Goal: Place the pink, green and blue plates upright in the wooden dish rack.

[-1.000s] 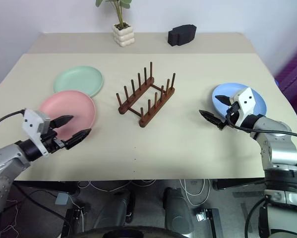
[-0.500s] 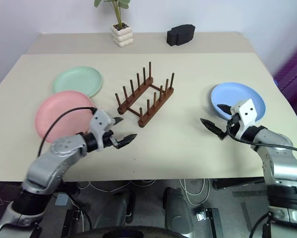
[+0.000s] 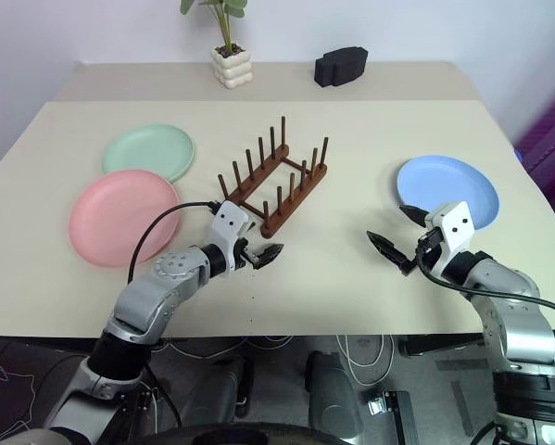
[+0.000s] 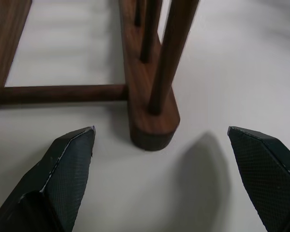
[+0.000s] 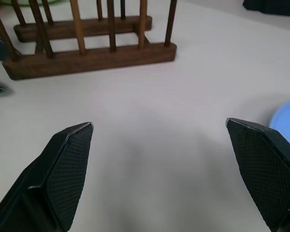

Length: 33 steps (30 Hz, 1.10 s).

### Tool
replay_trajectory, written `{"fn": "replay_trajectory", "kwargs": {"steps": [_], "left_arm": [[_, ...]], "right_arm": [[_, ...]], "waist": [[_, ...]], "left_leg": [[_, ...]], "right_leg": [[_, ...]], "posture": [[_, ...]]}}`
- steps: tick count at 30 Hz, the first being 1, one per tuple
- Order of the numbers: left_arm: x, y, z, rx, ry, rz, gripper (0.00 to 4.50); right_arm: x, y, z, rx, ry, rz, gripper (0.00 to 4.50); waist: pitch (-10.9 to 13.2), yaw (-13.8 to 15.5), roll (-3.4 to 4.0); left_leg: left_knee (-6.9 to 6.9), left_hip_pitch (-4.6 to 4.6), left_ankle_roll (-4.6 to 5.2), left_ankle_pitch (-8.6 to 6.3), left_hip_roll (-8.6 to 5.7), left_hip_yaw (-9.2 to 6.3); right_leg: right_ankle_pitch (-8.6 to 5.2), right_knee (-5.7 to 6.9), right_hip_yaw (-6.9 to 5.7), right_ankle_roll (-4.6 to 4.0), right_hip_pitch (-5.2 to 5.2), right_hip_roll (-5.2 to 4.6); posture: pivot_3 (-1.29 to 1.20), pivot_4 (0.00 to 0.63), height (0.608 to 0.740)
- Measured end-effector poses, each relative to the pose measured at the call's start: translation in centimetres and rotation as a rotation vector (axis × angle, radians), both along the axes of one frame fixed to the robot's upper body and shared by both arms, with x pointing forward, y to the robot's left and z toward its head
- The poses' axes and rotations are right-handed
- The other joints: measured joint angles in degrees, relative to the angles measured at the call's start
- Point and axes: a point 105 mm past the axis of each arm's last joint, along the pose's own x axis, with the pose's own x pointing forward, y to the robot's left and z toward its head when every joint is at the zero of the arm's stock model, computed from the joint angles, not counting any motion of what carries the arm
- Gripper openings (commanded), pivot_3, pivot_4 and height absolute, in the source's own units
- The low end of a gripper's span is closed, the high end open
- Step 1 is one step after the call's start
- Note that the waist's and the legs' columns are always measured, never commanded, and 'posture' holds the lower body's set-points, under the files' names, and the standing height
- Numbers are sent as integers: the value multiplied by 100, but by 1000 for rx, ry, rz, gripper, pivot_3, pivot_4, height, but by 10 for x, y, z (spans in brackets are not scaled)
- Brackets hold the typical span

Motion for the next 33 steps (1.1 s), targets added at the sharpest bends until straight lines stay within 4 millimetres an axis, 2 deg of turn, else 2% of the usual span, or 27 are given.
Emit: {"fn": "replay_trajectory", "kwargs": {"steps": [2, 5, 10, 11, 16, 21, 26, 33], "left_arm": [[2, -5, 0, -1, 2, -6, 4500], [4, -10, -1, 3, 4, -13, 3710], [9, -14, -3, 12, 7, 7, 1190], [10, -14, 0, 11, -14, 9, 805], [11, -12, 1, 19, -25, 13, 789], [10, 4, 0, 82, -61, -75, 789], [4, 17, 3, 125, -89, -275, 789], [-6, 16, 17, 89, -62, -599, 789]], "right_arm": [[-3, 11, -4, -1, 12, 36, 4489], [-7, 25, -8, 10, 39, 81, 4500], [-20, 46, -9, 32, 77, 170, 4500], [-21, 47, -10, 32, 86, 171, 4500], [-21, 49, -10, 30, 88, 165, 4500], [-23, 49, -17, -2, 114, 162, 4500], [-28, 34, -23, -44, 149, 132, 4500], [-43, 22, -37, -61, 209, 94, 4500]], "waist": [[-1, 11, 0], [-2, 20, 2], [-5, 104, 5], [-5, 117, 6], [-11, 115, 12], [-11, 104, 12], [-10, 115, 13], [-9, 104, 13]], "left_leg": [[1, 4, 0, 0, -2, 0], [2, 5, 0, 0, -2, 0], [1, 8, 0, 0, -2, 0], [1, 8, 0, 0, -2, 0], [1, 16, 1, -1, -2, 0], [-1, 17, 1, -1, -1, 3], [-1, 6, 1, -1, 1, 3], [3, -9, 3, -2, 1, 0]], "right_leg": [[-1, -1, 0, 1, 6, -1], [-2, -2, 0, 1, 8, -2], [-5, -4, 0, 6, 11, -2], [-6, -5, 0, 5, 12, -3], [-9, -7, 0, 7, 20, -4], [-8, -6, 0, 4, 17, -2], [-7, -9, -1, -1, 9, -4], [-4, -12, -6, -4, 0, -4]], "posture": [[0, 150, 736], [0, 150, 736], [0, 150, 736], [0, 150, 736], [0, 150, 736], [0, 150, 736], [0, 150, 736], [0, 150, 736]]}}
